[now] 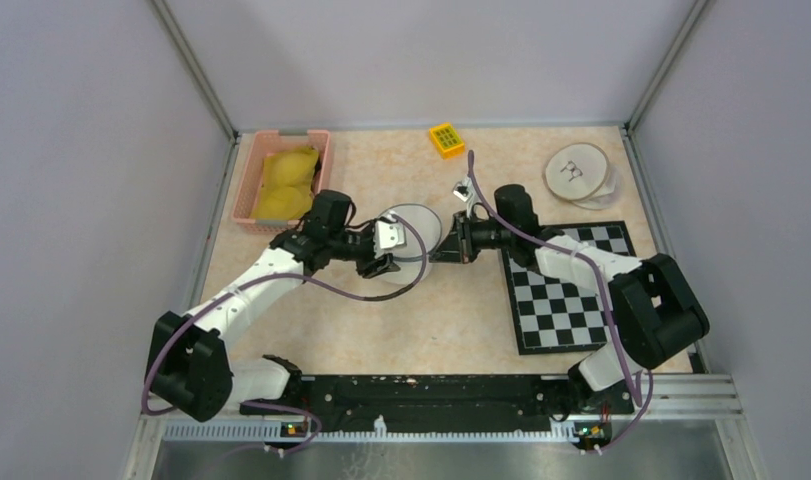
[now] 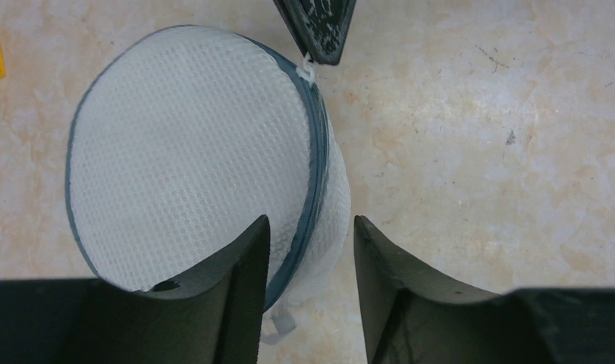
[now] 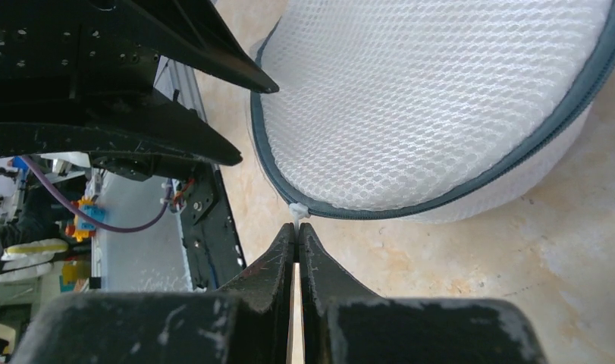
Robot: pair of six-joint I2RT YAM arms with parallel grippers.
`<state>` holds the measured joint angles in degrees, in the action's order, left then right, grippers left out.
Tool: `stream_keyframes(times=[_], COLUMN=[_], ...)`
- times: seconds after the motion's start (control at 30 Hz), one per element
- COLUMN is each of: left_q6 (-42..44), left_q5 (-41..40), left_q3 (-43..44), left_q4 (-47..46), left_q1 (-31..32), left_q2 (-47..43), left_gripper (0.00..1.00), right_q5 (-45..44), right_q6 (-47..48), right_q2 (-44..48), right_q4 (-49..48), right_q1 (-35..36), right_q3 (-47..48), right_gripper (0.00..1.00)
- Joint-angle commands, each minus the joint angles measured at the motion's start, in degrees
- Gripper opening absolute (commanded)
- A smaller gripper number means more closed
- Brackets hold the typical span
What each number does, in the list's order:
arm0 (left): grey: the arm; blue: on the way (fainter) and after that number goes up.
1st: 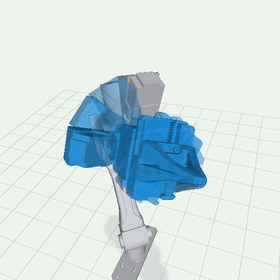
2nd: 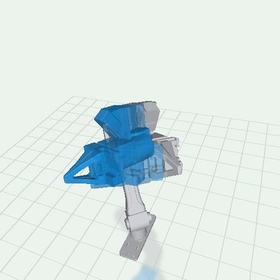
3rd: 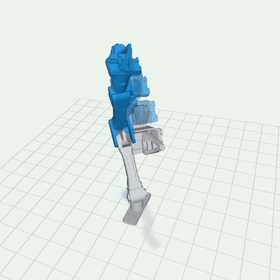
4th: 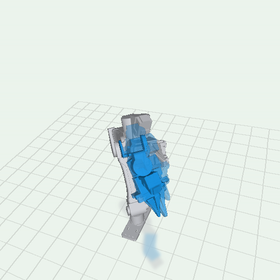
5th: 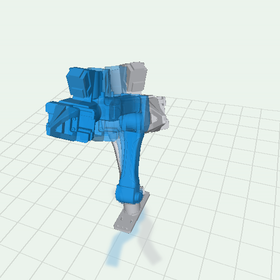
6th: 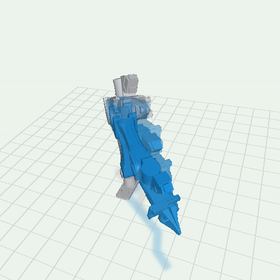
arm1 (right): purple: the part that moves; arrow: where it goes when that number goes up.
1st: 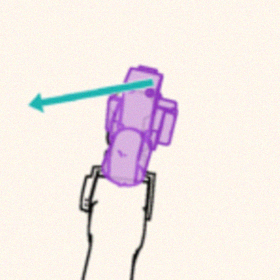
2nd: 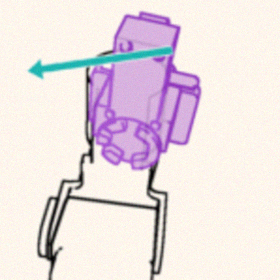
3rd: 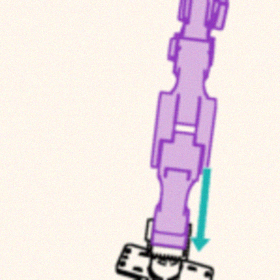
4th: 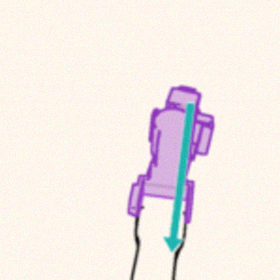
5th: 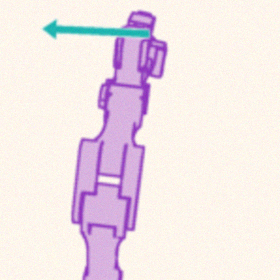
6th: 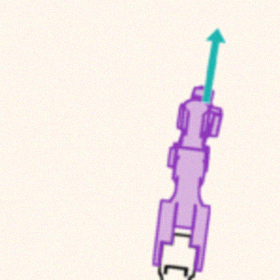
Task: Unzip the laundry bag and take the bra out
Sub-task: Unzip the laundry bag at the center of the board.
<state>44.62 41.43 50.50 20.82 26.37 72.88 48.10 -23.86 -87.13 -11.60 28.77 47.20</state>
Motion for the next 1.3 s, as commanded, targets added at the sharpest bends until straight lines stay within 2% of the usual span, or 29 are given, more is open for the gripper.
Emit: stream_keyframes(times=[0.0, 0.13, 0.3, 0.43, 0.57, 0.6, 0.73, 0.87, 1.27], left_q6=[-2.66, -5.33, -8.39, -6.33, -5.17, -4.61, -3.55, -3.36, -0.21], left_q5=[4.48, 4.55, -0.31, -0.19, 0.14, 0.01, -2.33, -3.93, -6.69], left_q3=[2.79, 3.26, 2.70, 3.07, 1.34, 0.81, -1.09, -1.84, -3.55], left_q4=[0.32, -1.41, -7.88, -7.06, -6.30, -5.99, -5.04, -4.07, -3.71], left_q1=[1.60, 2.37, 3.05, 3.34, 3.39, 3.44, 3.36, 2.91, 1.80], left_q2=[-2.19, -1.02, 2.14, 3.84, 2.89, 2.54, 0.92, -0.47, -1.12], left_gripper=[0.56, 0.58, 0.58, 0.48, 0.45, 0.42, 0.13, 0.00, 0.00], right_q5=[1.38, 1.54, 1.32, 1.12, 0.86, 0.81, 0.53, -1.55, -3.37], right_q6=[-1.52, -1.92, -1.85, -1.53, -1.39, -1.44, -0.54, 2.17, 2.46], right_q2=[-1.01, -1.56, -2.04, -1.94, -1.89, -1.90, -1.60, -0.62, 0.28], right_q4=[-4.28, -4.57, -4.66, -4.00, -3.94, -4.02, -3.33, -1.24, -1.29], right_q1=[1.65, 2.39, 2.87, 2.87, 2.87, 2.87, 2.65, 1.51, -2.60], right_q3=[-0.36, 0.38, 0.61, 0.86, 0.58, 0.47, 0.22, -0.28, -1.67], right_gripper=[0.00, 0.00, 0.00, 0.00, 0.00, 0.00, 0.00, 0.00, 0.00])
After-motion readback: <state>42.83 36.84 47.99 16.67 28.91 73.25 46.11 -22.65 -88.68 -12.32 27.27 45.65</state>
